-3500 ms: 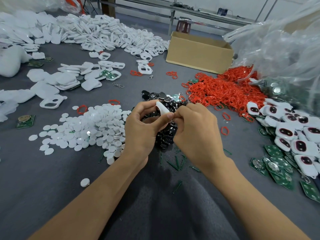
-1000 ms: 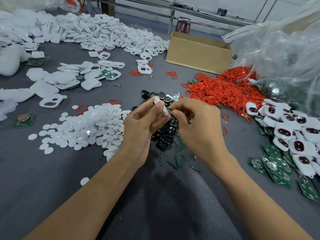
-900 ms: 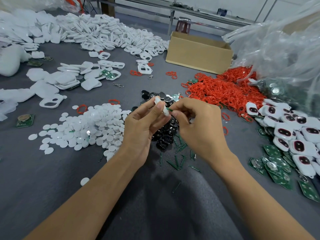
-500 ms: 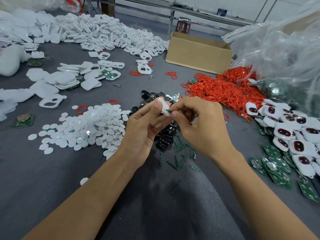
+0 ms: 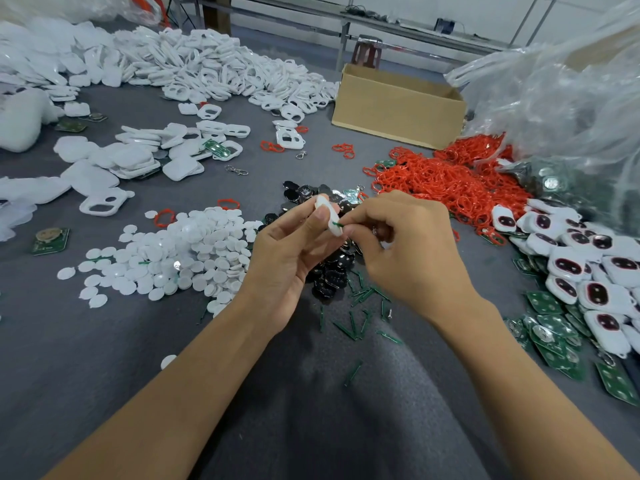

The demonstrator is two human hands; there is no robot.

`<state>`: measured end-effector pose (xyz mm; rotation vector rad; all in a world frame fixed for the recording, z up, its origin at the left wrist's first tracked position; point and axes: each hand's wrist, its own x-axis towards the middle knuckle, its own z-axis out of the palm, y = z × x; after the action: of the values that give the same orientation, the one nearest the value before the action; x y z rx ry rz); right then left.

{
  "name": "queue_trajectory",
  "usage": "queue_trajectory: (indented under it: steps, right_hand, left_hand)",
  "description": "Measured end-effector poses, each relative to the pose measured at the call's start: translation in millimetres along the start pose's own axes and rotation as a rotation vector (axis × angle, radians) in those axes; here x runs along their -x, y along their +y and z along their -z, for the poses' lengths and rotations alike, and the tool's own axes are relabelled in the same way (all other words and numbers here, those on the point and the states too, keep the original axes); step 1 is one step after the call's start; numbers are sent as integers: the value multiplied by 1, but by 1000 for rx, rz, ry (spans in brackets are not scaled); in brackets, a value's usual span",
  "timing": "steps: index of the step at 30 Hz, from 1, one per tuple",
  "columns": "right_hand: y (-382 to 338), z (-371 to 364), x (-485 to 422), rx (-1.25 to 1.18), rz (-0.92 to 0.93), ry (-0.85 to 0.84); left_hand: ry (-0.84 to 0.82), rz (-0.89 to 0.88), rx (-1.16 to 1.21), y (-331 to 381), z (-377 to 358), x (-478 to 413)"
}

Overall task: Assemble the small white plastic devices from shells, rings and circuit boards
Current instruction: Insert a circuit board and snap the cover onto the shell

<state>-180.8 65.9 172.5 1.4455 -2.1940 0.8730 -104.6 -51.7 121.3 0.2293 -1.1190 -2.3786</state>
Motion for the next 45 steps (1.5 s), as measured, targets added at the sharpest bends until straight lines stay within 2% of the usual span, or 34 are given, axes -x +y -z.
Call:
queue_trajectory:
  steps: [3, 7, 10, 19, 26, 40, 45]
  right_hand:
    - [1, 5, -2, 74, -26, -71]
    - [1, 10, -4, 159, -73, -194]
    - [-3, 11, -2, 224, -41, -248]
    - [-7, 10, 1, 356, -30, -277]
    - [-3, 12, -1, 350, -71, -372]
    - [-11, -7, 7, 249, -136, -239]
    - [-6, -3, 3, 203, -128, -247]
  left_hand:
    - [54, -10, -52, -1, 0, -1]
    - [36, -39, -144, -3, 0, -1]
    - [40, -50, -175, -3, 1, -1]
    - [116, -116, -216, -7, 2, -2]
    - [128, -189, -493, -6, 1, 1]
    - [287, -343, -615, -9, -3, 5]
    - [237, -267, -549, -5, -1, 3]
